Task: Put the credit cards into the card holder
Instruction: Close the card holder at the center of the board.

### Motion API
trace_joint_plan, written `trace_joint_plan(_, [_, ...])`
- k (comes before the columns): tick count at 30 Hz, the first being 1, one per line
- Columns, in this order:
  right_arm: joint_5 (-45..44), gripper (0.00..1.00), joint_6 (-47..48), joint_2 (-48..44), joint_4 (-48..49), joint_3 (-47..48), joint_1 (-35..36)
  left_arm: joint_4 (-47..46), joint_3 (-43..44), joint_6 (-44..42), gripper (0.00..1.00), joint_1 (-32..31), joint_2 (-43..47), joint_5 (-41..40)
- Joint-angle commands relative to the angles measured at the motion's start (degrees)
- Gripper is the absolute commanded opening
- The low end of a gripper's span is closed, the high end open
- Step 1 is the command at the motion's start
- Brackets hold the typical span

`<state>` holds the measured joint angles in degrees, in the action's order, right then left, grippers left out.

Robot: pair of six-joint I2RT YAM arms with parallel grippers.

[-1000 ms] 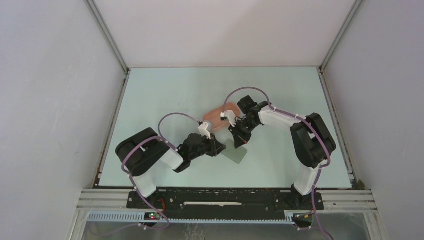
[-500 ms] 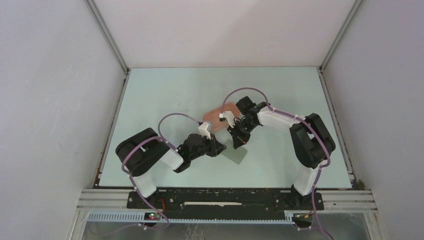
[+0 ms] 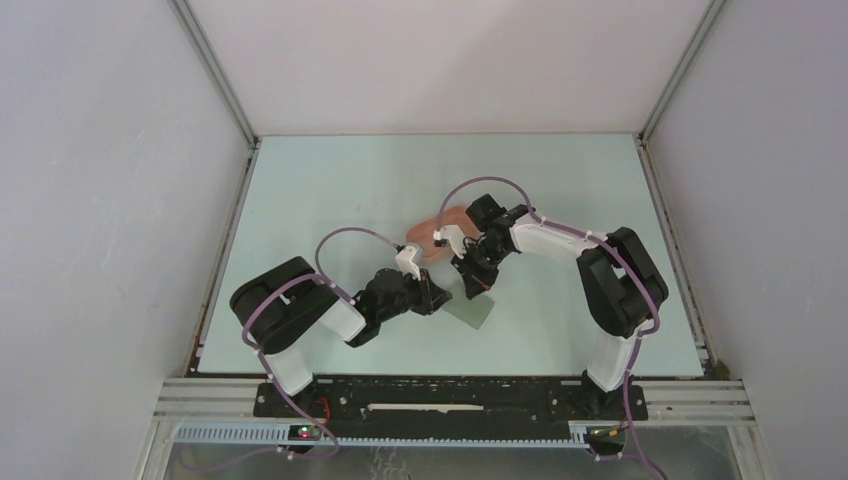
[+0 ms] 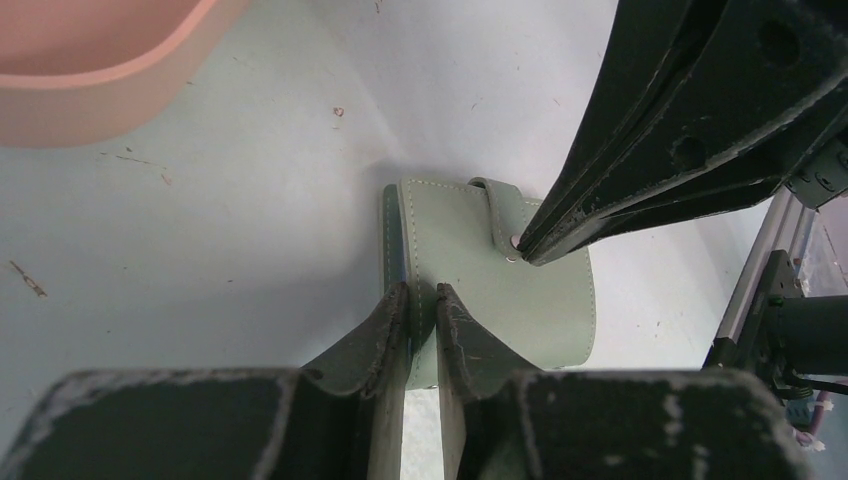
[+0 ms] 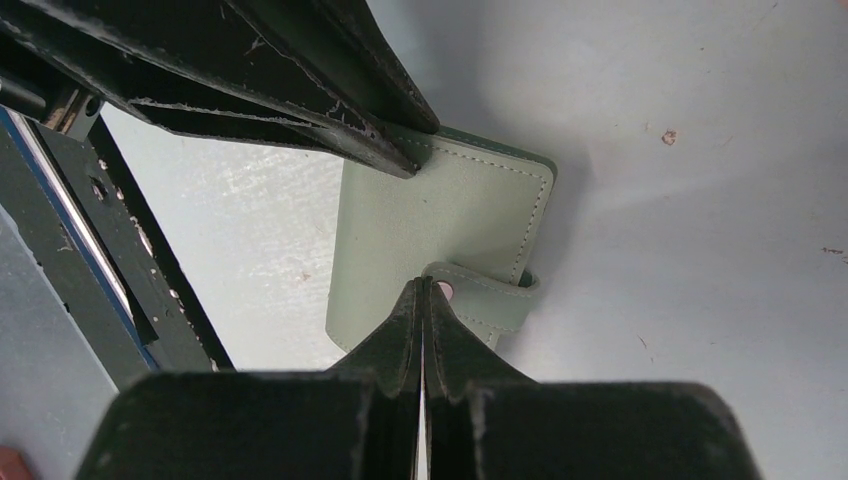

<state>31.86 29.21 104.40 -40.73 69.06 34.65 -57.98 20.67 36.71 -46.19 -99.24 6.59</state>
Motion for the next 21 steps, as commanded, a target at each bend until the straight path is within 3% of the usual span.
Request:
trace_joint_plan(1, [-1.55,0.00,1.08,1.74,-1.50,1.78,1.13,-0.65,-1.42,0.38,0.20,-0.53,1.96,-0.17])
trace_joint_plan(21, [-3.90,0.00,0.85,6.58,-4.35,2.66,2.08,-1.54,-2.09,0.73,0.19,-0.52,2.14,-0.51])
